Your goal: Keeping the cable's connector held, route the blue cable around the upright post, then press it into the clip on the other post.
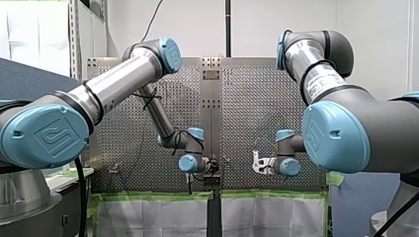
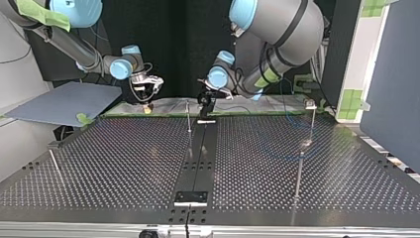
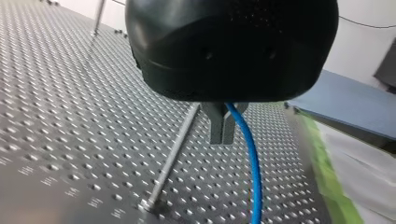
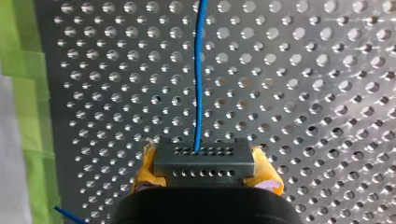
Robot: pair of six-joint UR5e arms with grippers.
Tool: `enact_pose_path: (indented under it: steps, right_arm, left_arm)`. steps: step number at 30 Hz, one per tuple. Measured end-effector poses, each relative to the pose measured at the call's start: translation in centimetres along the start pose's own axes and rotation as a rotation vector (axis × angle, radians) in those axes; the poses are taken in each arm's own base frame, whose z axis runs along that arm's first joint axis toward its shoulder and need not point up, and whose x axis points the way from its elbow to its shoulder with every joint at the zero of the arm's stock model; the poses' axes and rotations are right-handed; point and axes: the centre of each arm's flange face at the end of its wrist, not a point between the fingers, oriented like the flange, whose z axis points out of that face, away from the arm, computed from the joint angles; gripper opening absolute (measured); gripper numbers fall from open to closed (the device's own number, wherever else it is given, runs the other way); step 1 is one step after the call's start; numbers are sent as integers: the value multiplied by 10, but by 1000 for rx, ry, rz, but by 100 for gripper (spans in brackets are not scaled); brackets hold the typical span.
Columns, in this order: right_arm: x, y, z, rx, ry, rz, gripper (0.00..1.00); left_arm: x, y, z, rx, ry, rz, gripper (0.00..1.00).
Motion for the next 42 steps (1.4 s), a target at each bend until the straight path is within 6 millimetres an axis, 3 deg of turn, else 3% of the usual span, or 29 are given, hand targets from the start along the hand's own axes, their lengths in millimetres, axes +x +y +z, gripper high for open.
enact_pose_path:
  steps: [6, 19, 40, 42]
  right_arm:
    - [10, 6, 10, -2, 24, -1, 0]
    - [29, 25, 28, -10, 68, -7, 0]
    - [37, 36, 35, 8, 90, -7, 0]
    - [37, 36, 35, 9, 90, -6, 0]
  left_arm:
    - [-6, 5, 15, -3, -11, -16, 0]
    - [-49, 14, 46, -12, -65, -25, 0]
    - [-55, 26, 48, -31, -68, -15, 0]
    - [-56, 27, 49, -34, -70, -9, 9]
